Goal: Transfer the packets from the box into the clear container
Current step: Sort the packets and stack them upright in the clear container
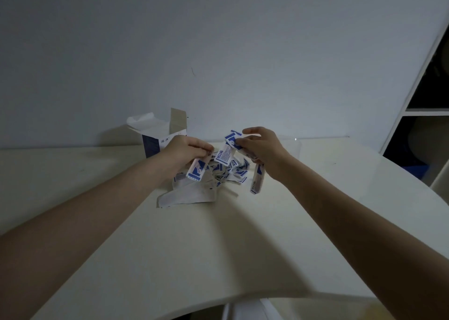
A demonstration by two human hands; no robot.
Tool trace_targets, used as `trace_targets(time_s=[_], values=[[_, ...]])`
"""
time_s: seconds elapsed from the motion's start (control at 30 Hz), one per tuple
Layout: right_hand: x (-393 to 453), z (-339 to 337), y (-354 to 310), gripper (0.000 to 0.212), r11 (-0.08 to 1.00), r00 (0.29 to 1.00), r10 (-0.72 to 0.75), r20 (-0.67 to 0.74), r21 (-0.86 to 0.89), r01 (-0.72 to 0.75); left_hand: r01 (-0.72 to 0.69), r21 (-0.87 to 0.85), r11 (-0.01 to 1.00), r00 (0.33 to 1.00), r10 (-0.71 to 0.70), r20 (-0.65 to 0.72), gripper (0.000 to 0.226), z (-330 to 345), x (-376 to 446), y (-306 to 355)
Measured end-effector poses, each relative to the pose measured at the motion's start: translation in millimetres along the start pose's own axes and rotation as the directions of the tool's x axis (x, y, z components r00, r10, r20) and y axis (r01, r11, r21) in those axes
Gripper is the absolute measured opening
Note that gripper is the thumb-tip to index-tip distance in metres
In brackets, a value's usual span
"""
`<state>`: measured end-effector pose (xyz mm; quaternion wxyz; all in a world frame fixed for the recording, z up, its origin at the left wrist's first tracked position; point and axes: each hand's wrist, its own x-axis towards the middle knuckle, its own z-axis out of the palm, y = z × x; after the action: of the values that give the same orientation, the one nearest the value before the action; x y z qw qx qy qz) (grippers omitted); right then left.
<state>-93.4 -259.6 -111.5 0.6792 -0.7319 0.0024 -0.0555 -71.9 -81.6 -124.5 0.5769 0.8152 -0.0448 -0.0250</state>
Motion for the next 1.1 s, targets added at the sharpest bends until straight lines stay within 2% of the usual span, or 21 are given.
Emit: trace_targets(time_s=[0.1, 0.2, 0.23, 0.3, 0.4, 0.5, 0.6, 0.67, 0.7, 0.77, 0.87, 0.97, 1.03, 1.1], values=[[-1, -4, -3, 0.032, 0.986, 0.994, -0.029, 0.106, -0.163, 0.046, -0.013, 0.015, 1.000, 1.000, 0.013, 0.002, 0.026, 6, 3, 0], [-4, -4, -3, 0.006, 0.943, 0.985, -0.011, 0.171, -0.326, 0.067, -0.057, 0.029, 0.998, 0.998, 0.056, 0.043, 0.025, 12, 0, 4], [-3, -6, -2, 0.008, 0.925, 0.983, -0.014, 0.184, -0.370, 0.082, -0.076, 0.043, 0.996, 0.996, 0.074, 0.043, 0.025, 13, -1, 5], [-2, -6, -1, 0.008, 0.869, 0.976, -0.039, 0.216, -0.475, 0.140, -0.135, 0.144, 0.980, 0.991, 0.129, 0.047, 0.024, 14, 0, 5], [-2, -5, -3, 0.020, 0.704, 0.950, -0.096, 0.299, -0.654, 0.277, -0.266, 0.378, 0.887, 0.963, 0.231, 0.137, 0.024, 17, -2, 9], [1, -7, 2, 0.018, 0.702, 0.948, -0.112, 0.299, -0.651, 0.288, -0.312, 0.387, 0.868, 0.939, 0.219, 0.266, 0.028, 25, -3, 13], [5, -13, 9, 0.012, 0.712, 0.965, -0.204, 0.167, -0.651, 0.263, -0.292, 0.400, 0.868, 0.930, 0.162, 0.329, 0.029, 26, -2, 5], [8, -22, 11, 0.007, 0.725, 0.970, -0.225, 0.093, -0.649, 0.230, -0.264, 0.411, 0.873, 0.942, 0.141, 0.305, 0.019, 22, 1, -3], [9, -27, 11, 0.009, 0.694, 0.972, -0.212, 0.105, -0.683, 0.225, -0.231, 0.381, 0.895, 0.953, 0.128, 0.275, 0.014, 21, 3, -5], [8, -33, 12, 0.017, 0.566, 0.966, -0.169, 0.198, -0.782, 0.259, -0.173, 0.353, 0.920, 0.965, 0.086, 0.248, 0.010, 19, 5, -6], [1, -29, 9, 0.019, 0.428, 0.928, -0.116, 0.353, -0.826, 0.368, -0.185, 0.415, 0.891, 0.938, 0.034, 0.345, 0.017, 25, 5, 0], [-2, -22, 13, 0.019, 0.335, 0.910, -0.088, 0.404, -0.849, 0.409, -0.221, 0.441, 0.870, 0.895, 0.001, 0.446, 0.013, 37, 3, 7], [-2, -20, 16, 0.020, 0.309, 0.911, -0.090, 0.403, -0.858, 0.410, -0.246, 0.448, 0.859, 0.875, -0.002, 0.483, 0.018, 42, 1, 8], [-3, -21, 18, 0.020, 0.337, 0.911, -0.077, 0.404, -0.850, 0.405, -0.280, 0.451, 0.847, 0.874, 0.031, 0.485, 0.014, 42, 1, 5]])
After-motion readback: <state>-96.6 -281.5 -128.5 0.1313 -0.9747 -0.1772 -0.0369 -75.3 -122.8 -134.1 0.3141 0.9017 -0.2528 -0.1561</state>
